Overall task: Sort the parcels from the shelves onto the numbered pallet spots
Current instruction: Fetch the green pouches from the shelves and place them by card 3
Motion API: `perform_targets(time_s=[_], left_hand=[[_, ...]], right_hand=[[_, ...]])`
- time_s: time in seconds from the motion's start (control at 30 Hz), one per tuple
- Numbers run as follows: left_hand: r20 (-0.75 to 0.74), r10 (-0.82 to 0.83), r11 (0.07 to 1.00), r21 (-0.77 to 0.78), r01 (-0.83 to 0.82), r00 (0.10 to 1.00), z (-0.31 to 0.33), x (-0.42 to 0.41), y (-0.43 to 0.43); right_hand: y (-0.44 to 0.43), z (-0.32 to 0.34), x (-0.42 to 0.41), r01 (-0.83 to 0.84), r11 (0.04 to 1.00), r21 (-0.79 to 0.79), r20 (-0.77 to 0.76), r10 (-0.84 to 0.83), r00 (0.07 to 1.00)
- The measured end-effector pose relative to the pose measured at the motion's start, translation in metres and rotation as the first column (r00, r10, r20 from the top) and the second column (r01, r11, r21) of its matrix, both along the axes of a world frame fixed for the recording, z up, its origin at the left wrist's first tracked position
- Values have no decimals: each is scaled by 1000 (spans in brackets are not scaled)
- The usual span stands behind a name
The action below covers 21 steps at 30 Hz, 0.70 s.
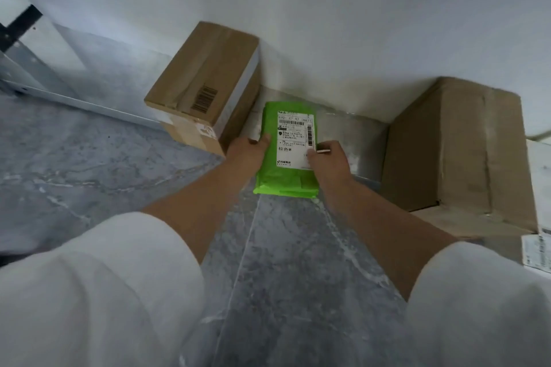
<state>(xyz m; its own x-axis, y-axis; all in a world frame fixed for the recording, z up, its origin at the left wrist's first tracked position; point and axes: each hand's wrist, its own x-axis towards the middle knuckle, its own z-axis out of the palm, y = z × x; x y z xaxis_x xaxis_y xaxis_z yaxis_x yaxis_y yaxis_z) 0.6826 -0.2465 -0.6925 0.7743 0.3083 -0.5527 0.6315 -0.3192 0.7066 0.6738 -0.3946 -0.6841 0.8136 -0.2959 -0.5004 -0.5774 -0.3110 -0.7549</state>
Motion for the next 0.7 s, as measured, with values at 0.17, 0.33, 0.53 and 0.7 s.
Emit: perform_targets(time_s=[0.17,0.33,0.53,0.7], left_hand=[[-3,160,987,14,-160,987,30,-52,-19],[-6,162,987,-17,-162,987,80,-96,-7],[7,169,986,-10,-169,986,169,-120,8],[42,195,980,-49,-193,980,251,-147,12]], right_hand=[[6,30,-62,-31,988,152,-121,50,991],[10,74,-89,-36,990,138,-204,64,977],[18,163,-102,-85,991,99,-209,104,972],[23,243,-126,-81,993,91,-226,100,969]])
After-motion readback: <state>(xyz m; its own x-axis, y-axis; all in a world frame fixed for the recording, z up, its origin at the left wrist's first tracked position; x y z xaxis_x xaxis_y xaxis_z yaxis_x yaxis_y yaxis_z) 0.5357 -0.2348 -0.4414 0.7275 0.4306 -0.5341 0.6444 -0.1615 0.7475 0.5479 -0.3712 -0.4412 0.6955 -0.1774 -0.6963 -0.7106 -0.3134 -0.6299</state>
